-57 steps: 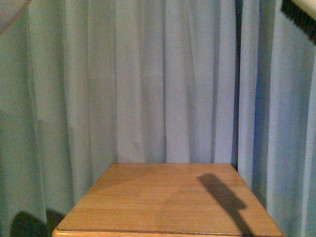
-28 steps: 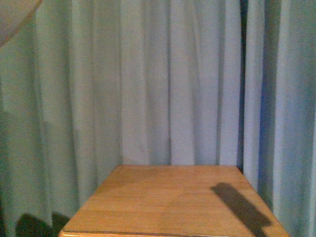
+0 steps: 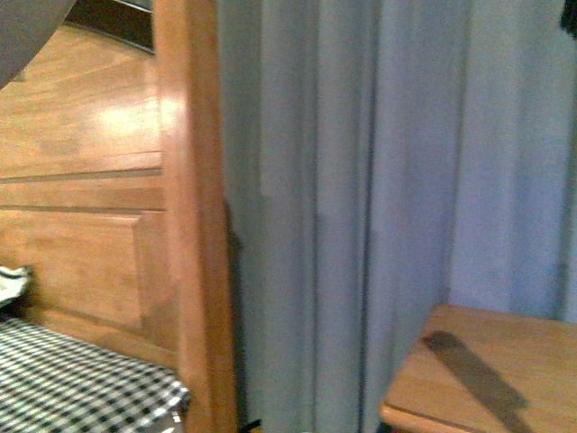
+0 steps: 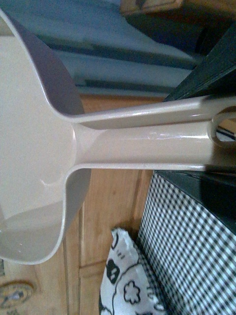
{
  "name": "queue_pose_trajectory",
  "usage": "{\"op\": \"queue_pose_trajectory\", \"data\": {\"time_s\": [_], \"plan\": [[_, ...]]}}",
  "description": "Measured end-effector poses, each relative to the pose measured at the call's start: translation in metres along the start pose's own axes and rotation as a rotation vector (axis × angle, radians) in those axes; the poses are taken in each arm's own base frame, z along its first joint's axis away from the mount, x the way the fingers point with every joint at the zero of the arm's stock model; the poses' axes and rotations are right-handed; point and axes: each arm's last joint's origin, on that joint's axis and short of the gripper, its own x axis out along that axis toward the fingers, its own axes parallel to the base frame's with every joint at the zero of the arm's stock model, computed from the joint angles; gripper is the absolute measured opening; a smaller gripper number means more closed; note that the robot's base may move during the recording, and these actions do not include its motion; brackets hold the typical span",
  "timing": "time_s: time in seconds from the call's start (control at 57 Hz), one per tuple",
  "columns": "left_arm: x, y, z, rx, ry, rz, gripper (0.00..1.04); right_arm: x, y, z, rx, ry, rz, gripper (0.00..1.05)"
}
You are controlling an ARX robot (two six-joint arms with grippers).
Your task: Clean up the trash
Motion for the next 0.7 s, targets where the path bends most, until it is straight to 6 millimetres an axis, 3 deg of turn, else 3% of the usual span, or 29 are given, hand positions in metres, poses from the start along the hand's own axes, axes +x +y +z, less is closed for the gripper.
{"op": "queue_pose_trajectory", "data": {"time_s": [0.702], "plan": [[0.0000, -0.0001, -0.0006, -0.001, 0.002, -0.002, 0.28, -0.0002, -0.0002, -0.0001, 0.001, 0.000, -0.001, 0.22]]}}
